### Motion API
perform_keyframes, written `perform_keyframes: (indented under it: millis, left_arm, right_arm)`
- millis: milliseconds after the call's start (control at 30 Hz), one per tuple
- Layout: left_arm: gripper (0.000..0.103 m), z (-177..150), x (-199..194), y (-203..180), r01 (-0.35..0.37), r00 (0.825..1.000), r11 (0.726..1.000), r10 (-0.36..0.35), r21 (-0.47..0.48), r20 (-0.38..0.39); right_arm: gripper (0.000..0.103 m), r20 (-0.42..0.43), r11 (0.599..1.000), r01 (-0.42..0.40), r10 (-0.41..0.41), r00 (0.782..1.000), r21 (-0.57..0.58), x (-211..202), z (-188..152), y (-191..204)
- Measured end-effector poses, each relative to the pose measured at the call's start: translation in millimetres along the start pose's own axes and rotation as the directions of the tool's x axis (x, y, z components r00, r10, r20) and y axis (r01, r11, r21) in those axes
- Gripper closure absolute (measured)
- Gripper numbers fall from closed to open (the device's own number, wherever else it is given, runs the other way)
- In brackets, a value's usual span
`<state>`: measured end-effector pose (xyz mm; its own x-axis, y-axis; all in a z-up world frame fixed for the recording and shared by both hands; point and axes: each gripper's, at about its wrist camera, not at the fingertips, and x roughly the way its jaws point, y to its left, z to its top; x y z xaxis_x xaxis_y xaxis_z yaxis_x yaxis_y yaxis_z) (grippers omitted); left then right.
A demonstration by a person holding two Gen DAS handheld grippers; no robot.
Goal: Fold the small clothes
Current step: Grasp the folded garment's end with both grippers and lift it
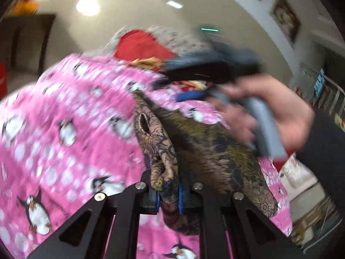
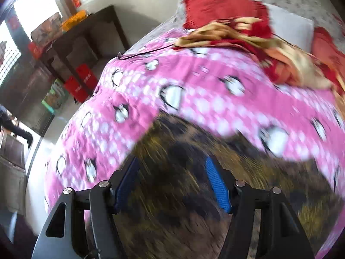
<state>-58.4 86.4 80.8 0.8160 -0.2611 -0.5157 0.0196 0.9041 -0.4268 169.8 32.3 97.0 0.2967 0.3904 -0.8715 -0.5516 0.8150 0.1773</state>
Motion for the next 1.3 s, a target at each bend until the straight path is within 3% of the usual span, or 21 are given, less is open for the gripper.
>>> perform_keyframes:
  millis: [133, 367, 433, 500, 600, 933, 1033, 1300]
  left_arm:
    - [0.092, 0, 4, -18, 0.046, 0.999, 0.998, -0.046, 0.04, 0.002]
    - [0.092, 2, 7, -34, 0.105, 0.994, 0.993, -0.105, 0.058, -0.006]
    - [0.092, 2, 6, -33, 0.11, 0.994, 0.993, -0.11, 0.049, -0.007]
    - [0.092, 2, 4, -34, 0.109, 0.994, 0.993, -0.109, 0.051, -0.007]
    - [0.092, 3, 3, -32, 0.115, 0.993, 0.993, -0.114, 0.04, -0.013]
    - [0.093, 4, 4, -62, 0.221, 0.973, 0.975, -0.219, 0.022, -0.076]
    - [0.093, -3, 18, -81, 0.277, 0.953, 0.961, -0.274, 0.005, -0.131]
    - [0.093, -35, 58, -145, 0.338, 0.91, 0.939, -0.31, 0.06, -0.275]
  right_arm:
    - [0.034, -0.179, 1.0, 0.009, -0.009, 0.984, -0.003, 36, 29, 8]
    - [0.044, -0.229, 0.992, 0.096, -0.111, 0.967, -0.079, 44, 44, 24]
    - [0.056, -0.24, 0.986, 0.124, -0.148, 0.959, -0.112, 47, 44, 26]
    - [0.076, -0.245, 0.979, 0.144, -0.178, 0.953, -0.147, 49, 43, 26]
    - [0.088, -0.232, 0.977, 0.151, -0.183, 0.955, -0.148, 45, 40, 23]
    - [0.09, -0.17, 0.992, 0.109, -0.119, 0.978, -0.067, -15, 22, -36]
    - [0.09, -0.164, 0.992, 0.112, -0.12, 0.979, -0.056, -31, 11, -61]
    - [0.09, -0.18, 0.99, 0.137, -0.139, 0.974, -0.023, -59, -31, -139]
